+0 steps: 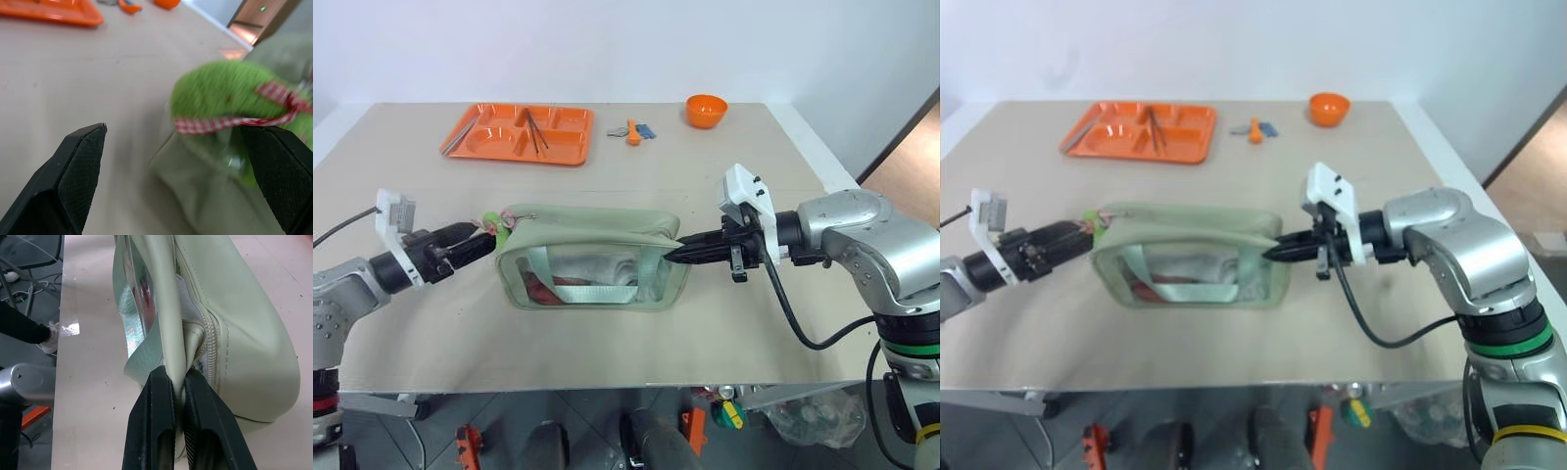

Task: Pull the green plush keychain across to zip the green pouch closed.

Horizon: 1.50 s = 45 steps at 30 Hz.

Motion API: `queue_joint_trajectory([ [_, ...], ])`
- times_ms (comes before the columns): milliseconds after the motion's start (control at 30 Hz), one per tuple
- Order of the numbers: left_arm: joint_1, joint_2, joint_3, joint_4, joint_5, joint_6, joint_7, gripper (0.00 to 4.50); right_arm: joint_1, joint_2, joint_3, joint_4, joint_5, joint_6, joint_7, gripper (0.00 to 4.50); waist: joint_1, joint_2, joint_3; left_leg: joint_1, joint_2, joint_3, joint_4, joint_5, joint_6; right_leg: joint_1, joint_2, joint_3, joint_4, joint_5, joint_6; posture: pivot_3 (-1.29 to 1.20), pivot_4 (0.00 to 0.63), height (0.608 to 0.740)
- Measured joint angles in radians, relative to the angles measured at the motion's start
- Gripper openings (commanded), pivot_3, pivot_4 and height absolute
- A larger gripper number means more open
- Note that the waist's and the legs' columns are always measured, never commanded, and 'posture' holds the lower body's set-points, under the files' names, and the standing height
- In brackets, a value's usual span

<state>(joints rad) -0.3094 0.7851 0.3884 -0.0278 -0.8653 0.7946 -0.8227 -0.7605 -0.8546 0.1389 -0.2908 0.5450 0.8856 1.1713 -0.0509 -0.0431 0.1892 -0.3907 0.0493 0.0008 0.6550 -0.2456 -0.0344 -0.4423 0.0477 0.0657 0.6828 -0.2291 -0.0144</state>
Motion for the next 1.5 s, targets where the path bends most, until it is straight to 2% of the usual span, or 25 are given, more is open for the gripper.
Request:
queue_joint_trajectory([
  [100, -0.016, -0.003, -0.002, 0.0, -0.004, 0.015, -0.001, 4.5, 0.005, -0.002, -0.004, -0.004, 0.007, 0.004, -0.003, 0.05, 0.0, 0.0, 0.0, 0.0, 0.0, 0.0, 0.0, 0.0, 0.0, 0.0, 0.0, 0.0, 0.0, 0.0, 0.0, 0.0, 0.15, 0.74],
  [133, -0.016, -0.003, -0.005, 0.0, 0.001, 0.014, -0.003, 4.24, 0.006, -0.002, -0.006, -0.005, 0.008, 0.005, -0.005, 0.01, 0.0, 0.0, 0.0, 0.0, 0.0, 0.0, 0.0, 0.0, 0.0, 0.0, 0.0, 0.0, 0.0, 0.0, 0.0, 0.0, 0.15, 0.74],
  [400, -0.012, -0.018, -0.024, 0.0, 0.02, 0.009, -0.017, 1.69, 0.006, -0.002, -0.007, -0.008, 0.011, 0.006, -0.018, 0.0, 0.0, 0.0, 0.0, 0.0, 0.0, 0.0, 0.0, 0.0, 0.0, 0.0, 0.0, 0.0, 0.0, 0.0, 0.0, 0.0, 0.15, 0.74],
  [533, -0.013, -0.023, -0.023, 0.0, 0.016, 0.01, -0.014, 0.23, 0.006, -0.002, -0.007, -0.008, 0.011, 0.006, -0.018, 0.0, 0.0, 0.0, 0.0, 0.0, 0.0, 0.0, 0.0, 0.0, 0.0, 0.0, 0.0, 0.0, 0.0, 0.0, 0.0, 0.0, 0.15, 0.74],
  [567, -0.013, -0.024, -0.023, 0.0, 0.012, 0.01, -0.014, 0.03, 0.006, -0.002, -0.007, -0.008, 0.011, 0.006, -0.018, 0.0, 0.0, 0.0, 0.0, 0.0, 0.0, 0.0, 0.0, 0.0, 0.0, 0.0, 0.0, 0.0, 0.0, 0.0, 0.0, 0.0, 0.15, 0.74],
  [900, -0.062, -0.008, 0.027, 0.02, 0.0, 0.008, -0.011, 0.03, 0.005, -0.002, -0.007, -0.007, 0.009, 0.003, -0.017, 0.0, 0.001, 0.0, 0.0, 0.0, 0.0, -0.001, 0.0, 0.0, 0.0, 0.0, 0.001, 0.0, 0.0, 0.0, 0.0, 0.0, 0.15, 0.74],
  [1100, -0.264, 0.028, 0.042, -0.003, -0.05, 0.018, -0.01, 0.03, -0.002, 0.0, 0.0, 0.001, 0.002, -0.009, -0.016, 0.0, 0.001, -0.001, 0.0, 0.0, -0.001, 0.0, 0.0, 0.0, 0.0, 0.0, 0.001, -0.001, 0.0, 0.0, 0.0, 0.0, 0.15, 0.74],
  [1200, -0.308, 0.022, -0.025, -0.038, -0.039, 0.015, -0.017, 0.03, -0.004, 0.002, 0.004, 0.002, -0.001, -0.013, -0.016, 0.0, 0.0, -0.001, 0.0, 0.0, -0.001, 0.001, 0.0, 0.0, 0.0, 0.0, 0.001, 0.001, 0.0, 0.0, 0.001, 0.0, 0.15, 0.74],
  [1333, -0.363, 0.014, -0.207, -0.066, 0.077, -0.039, -0.07, 0.03, -0.006, 0.006, 0.004, 0.008, -0.003, -0.015, -0.018, 0.0, 0.002, -0.001, 0.0, -0.001, -0.001, -0.001, 0.0, 0.0, 0.0, 0.0, 0.001, 0.0, 0.0, 0.0, 0.001, 0.0, 0.15, 0.74],
  [1500, -0.448, 0.0, -0.32, -0.07, 0.175, -0.114, -0.13, 0.03, -0.005, 0.007, 0.004, 0.004, -0.001, -0.012, -0.024, 0.0, 0.0, -0.001, 0.0, 0.0, -0.001, 0.0, 0.0, 0.0, 0.0, 0.0, 0.003, 0.002, 0.0, 0.0, 0.0, 0.0, 0.15, 0.74],
])
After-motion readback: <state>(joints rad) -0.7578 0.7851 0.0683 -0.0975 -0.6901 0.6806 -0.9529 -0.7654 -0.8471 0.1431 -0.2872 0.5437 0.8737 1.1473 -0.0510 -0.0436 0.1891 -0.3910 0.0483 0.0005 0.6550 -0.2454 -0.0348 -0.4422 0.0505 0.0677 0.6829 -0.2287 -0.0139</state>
